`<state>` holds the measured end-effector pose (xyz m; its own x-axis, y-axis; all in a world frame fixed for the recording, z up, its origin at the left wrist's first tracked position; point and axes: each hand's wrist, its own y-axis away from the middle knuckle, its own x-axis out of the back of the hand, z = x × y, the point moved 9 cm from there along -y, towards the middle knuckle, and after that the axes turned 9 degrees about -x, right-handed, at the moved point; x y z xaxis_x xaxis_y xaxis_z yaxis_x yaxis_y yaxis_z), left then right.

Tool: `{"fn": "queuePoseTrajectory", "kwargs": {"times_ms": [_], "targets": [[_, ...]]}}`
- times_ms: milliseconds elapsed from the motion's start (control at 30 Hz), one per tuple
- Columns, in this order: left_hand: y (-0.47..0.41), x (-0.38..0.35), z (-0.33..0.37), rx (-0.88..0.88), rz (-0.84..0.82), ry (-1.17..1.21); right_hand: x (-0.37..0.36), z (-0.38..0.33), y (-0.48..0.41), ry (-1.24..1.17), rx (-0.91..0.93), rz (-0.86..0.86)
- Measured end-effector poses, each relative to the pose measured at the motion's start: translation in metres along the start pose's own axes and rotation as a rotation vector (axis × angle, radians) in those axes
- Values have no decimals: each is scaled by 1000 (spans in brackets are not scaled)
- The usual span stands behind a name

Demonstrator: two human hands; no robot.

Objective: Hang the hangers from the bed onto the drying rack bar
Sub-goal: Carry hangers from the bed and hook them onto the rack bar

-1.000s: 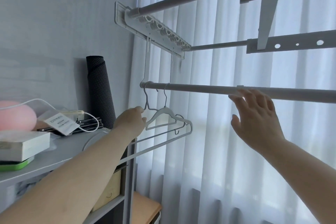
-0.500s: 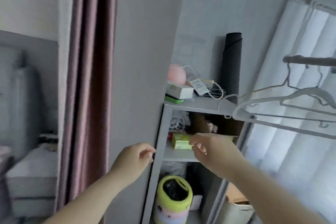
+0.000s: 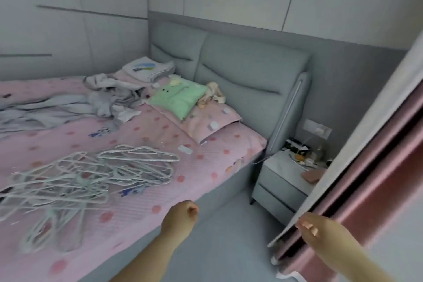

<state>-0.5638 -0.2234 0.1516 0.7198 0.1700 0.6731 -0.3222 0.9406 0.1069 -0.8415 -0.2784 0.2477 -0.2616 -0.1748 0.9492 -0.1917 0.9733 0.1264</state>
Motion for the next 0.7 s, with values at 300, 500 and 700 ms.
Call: {"fn": "queuePoseTrajectory", "kwargs": {"times_ms": [300, 500, 700], "targets": [[-58, 128, -217, 284, 102, -111, -158, -230, -129, -117, 135, 19], [-81, 175, -313, 462, 141, -209, -273, -323, -169, 80, 387, -343], [-131, 174, -358, 547, 126, -194, -330, -363, -253, 253, 381, -502]]}}
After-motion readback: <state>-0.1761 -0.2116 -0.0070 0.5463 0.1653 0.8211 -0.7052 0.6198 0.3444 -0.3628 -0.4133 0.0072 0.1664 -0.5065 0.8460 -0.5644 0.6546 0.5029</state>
